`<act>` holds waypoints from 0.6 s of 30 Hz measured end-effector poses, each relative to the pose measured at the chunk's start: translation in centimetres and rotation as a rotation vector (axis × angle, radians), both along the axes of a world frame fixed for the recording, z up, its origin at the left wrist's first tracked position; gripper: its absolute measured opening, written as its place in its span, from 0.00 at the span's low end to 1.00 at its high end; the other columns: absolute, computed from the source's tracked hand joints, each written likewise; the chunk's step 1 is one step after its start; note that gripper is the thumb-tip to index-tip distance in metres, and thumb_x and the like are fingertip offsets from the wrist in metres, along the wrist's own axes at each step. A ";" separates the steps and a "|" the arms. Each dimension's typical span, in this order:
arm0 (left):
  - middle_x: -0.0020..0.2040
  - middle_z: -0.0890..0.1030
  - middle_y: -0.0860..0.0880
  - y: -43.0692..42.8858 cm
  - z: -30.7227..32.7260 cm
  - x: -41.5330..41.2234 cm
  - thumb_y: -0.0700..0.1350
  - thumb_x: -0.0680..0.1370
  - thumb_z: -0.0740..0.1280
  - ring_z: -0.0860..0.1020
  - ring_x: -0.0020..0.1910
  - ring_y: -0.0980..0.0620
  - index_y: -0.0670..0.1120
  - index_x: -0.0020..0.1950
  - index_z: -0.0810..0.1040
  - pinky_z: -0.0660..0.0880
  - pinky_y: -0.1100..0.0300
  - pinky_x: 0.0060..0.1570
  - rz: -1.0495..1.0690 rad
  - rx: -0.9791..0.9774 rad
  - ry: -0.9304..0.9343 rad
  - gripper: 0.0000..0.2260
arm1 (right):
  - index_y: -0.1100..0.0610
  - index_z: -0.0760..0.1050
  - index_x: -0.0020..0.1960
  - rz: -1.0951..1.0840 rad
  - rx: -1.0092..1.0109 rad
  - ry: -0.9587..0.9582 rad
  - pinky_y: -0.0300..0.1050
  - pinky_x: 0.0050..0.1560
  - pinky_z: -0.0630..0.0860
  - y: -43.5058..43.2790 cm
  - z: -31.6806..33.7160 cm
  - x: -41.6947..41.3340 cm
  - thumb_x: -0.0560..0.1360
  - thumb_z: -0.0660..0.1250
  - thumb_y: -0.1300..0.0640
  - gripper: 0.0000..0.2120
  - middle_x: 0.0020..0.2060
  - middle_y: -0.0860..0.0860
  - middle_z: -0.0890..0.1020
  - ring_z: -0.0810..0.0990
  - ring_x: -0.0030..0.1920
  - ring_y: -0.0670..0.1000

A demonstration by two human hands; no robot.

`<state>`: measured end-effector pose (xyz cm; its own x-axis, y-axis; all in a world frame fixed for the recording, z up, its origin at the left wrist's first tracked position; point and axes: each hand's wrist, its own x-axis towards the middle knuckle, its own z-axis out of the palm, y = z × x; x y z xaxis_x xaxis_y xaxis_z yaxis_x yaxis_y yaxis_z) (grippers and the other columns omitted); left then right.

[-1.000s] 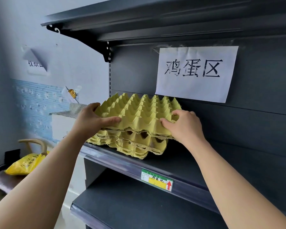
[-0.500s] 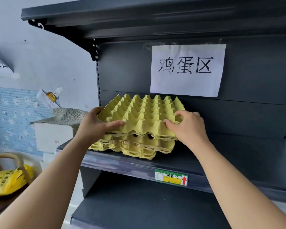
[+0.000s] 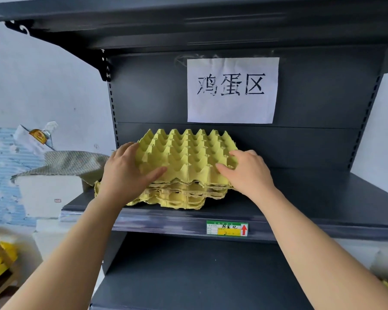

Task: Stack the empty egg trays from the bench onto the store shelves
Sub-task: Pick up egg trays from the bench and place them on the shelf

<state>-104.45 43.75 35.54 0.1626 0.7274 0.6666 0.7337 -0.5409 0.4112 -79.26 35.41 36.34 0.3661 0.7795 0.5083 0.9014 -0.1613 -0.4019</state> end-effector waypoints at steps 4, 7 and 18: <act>0.63 0.78 0.45 -2.8 -0.3 3.2 0.59 0.74 0.69 0.75 0.61 0.42 0.42 0.65 0.76 0.71 0.47 0.61 -0.106 0.210 0.085 0.27 | 0.53 0.71 0.68 0.024 0.052 -0.063 0.47 0.55 0.72 -2.9 0.1 0.4 0.75 0.63 0.42 0.25 0.64 0.50 0.74 0.73 0.61 0.52; 0.58 0.80 0.45 -5.1 -1.3 6.7 0.59 0.74 0.65 0.78 0.55 0.43 0.42 0.61 0.79 0.74 0.50 0.55 -0.223 0.221 0.117 0.25 | 0.53 0.72 0.67 0.001 0.057 -0.100 0.47 0.57 0.71 -6.2 -0.6 1.7 0.76 0.63 0.44 0.22 0.64 0.49 0.75 0.73 0.61 0.52; 0.51 0.83 0.44 -16.1 -7.4 25.1 0.55 0.73 0.64 0.81 0.48 0.41 0.40 0.55 0.81 0.78 0.50 0.50 -0.637 0.171 0.170 0.21 | 0.55 0.76 0.63 -0.321 -0.020 -0.062 0.45 0.60 0.71 -23.0 -7.7 15.2 0.75 0.66 0.48 0.20 0.62 0.50 0.78 0.75 0.62 0.52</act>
